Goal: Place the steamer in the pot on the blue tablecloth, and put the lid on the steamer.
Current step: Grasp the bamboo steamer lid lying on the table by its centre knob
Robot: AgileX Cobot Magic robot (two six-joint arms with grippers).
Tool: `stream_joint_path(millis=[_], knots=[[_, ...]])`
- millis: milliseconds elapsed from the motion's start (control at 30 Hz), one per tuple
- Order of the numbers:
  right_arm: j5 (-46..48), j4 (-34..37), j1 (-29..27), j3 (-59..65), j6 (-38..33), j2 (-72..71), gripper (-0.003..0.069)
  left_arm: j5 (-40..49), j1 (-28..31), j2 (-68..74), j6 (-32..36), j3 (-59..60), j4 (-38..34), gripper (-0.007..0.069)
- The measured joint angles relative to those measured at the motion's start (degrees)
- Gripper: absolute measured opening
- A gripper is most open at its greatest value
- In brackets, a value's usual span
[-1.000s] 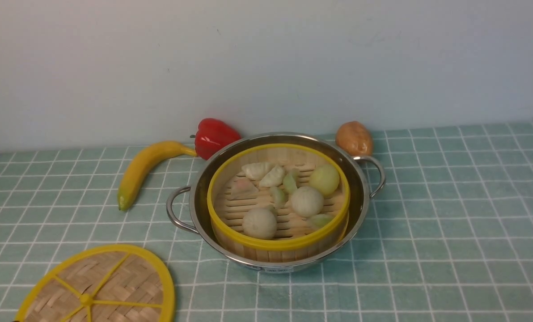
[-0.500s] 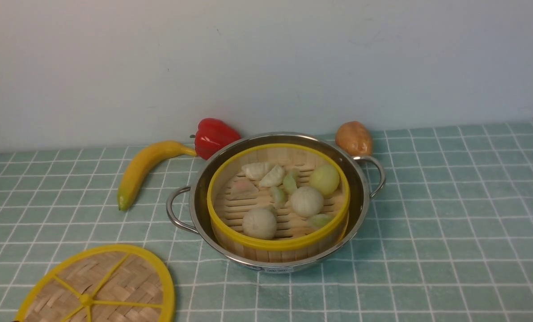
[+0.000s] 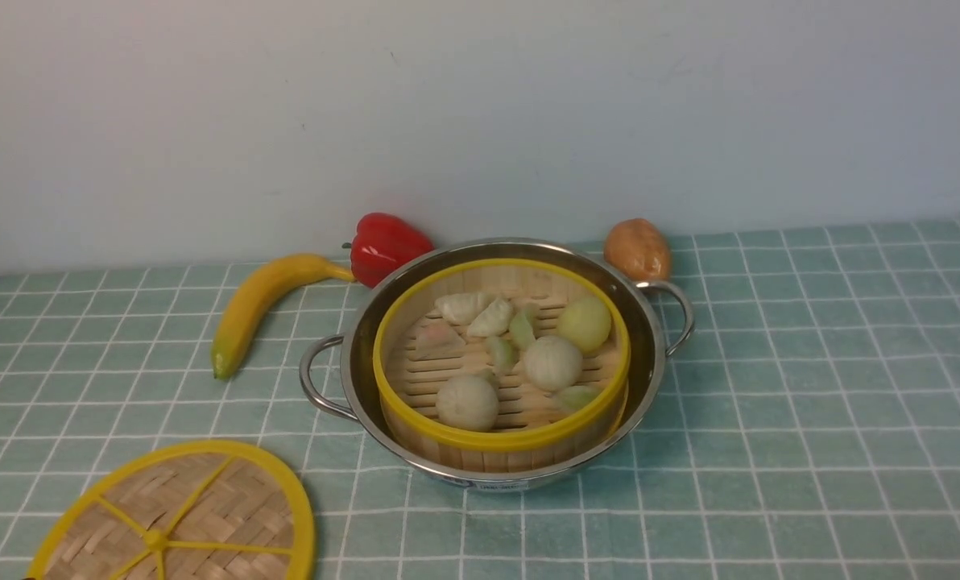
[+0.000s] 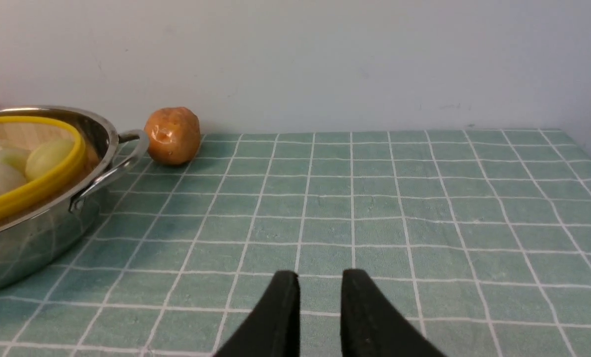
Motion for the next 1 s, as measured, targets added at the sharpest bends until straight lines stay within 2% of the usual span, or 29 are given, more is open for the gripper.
stream_joint_path(millis=[67,1000], knots=[[0.1,0.4,0.0,0.0,-1.6,0.0,0.0161,0.0,0.0,0.0,0.0,0.0,0.0,0.0243],[0.3,1.5,0.0,0.0,-1.8,0.0,0.0231,0.0,0.0,0.0,0.0,0.0,0.0,0.0243]])
